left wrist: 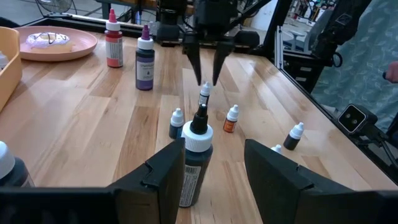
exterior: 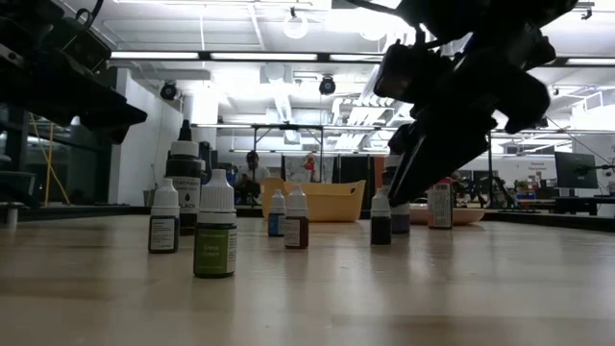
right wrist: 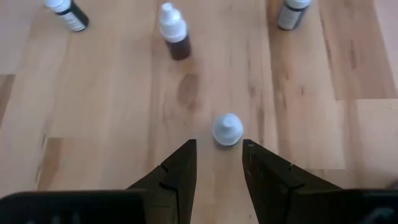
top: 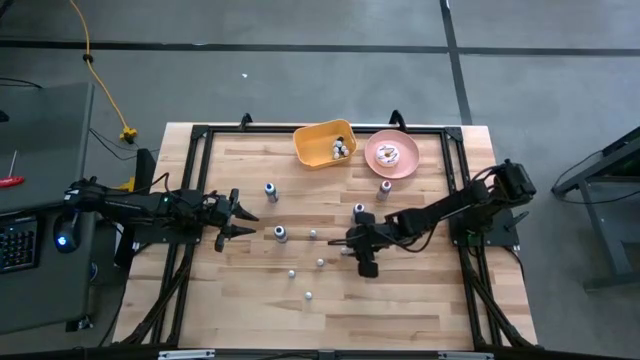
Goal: Pick & Place food coloring
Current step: Put the small green food coloring bottle into the yellow bin
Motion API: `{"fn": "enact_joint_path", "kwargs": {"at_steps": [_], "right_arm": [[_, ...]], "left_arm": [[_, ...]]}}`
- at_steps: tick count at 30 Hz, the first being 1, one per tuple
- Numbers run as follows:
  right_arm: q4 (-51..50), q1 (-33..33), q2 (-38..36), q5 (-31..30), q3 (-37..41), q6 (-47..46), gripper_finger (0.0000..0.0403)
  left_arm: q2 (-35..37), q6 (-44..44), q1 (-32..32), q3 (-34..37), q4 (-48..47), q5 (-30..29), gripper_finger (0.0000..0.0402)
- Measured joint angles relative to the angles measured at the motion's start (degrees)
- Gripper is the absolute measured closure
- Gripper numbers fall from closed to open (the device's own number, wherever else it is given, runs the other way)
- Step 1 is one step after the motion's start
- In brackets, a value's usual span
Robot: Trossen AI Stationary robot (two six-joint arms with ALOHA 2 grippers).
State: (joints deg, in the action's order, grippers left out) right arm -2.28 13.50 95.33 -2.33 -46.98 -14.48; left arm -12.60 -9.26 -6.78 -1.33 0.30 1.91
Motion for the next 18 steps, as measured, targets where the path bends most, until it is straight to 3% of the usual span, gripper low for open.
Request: {"fn": "enact_joint_path", "kwargs": {"at_steps": [18], "right_arm": [[0.5, -0.03, 0.0, -1.61, -0.26, -0.96, 0.0284]], "left_arm": [[-0.02, -0.02, 0.01, -0.02, -0.01, 0.0, 0.0238]]}}
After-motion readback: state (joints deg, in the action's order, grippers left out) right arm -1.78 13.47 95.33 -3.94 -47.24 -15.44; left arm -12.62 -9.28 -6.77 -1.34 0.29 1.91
